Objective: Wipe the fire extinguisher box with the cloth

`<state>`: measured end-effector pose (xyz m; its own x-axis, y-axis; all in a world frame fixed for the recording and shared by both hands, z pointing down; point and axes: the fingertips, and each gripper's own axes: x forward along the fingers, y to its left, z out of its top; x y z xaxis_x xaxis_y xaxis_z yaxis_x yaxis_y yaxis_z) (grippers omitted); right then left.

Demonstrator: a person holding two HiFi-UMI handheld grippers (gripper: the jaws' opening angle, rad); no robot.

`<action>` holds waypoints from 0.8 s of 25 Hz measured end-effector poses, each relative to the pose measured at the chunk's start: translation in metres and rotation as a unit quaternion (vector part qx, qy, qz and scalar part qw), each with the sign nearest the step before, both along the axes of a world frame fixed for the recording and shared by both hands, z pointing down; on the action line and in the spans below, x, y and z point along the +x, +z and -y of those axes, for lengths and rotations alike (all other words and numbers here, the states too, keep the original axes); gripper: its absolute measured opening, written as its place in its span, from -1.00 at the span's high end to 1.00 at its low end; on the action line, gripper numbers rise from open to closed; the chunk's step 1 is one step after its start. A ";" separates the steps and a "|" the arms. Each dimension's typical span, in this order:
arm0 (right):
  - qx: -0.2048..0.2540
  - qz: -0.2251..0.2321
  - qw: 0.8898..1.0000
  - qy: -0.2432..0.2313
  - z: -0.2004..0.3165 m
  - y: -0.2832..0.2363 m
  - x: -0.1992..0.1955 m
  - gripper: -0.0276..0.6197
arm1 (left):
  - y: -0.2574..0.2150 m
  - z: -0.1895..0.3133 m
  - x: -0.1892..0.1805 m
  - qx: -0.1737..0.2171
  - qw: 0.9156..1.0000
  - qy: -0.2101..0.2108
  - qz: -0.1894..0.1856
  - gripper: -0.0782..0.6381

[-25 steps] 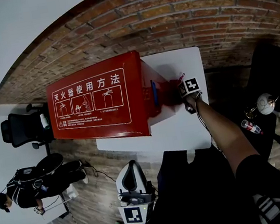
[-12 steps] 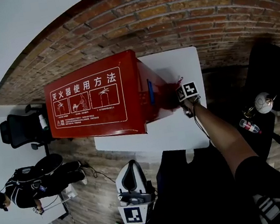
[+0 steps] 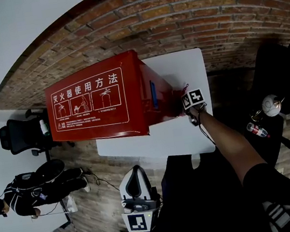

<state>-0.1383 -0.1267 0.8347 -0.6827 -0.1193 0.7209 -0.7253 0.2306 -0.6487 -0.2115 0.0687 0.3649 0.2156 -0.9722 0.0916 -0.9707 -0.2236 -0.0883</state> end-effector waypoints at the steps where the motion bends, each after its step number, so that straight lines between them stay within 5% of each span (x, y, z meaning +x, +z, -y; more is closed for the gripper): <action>1: -0.001 0.002 1.000 0.000 -0.002 -0.001 0.000 0.71 | 0.000 0.000 0.000 0.001 1.000 0.000 0.000 0.67; 20: -0.013 0.039 0.999 0.028 -0.034 0.000 0.002 0.71 | -0.002 -0.002 0.010 0.007 1.000 0.011 -0.005 0.67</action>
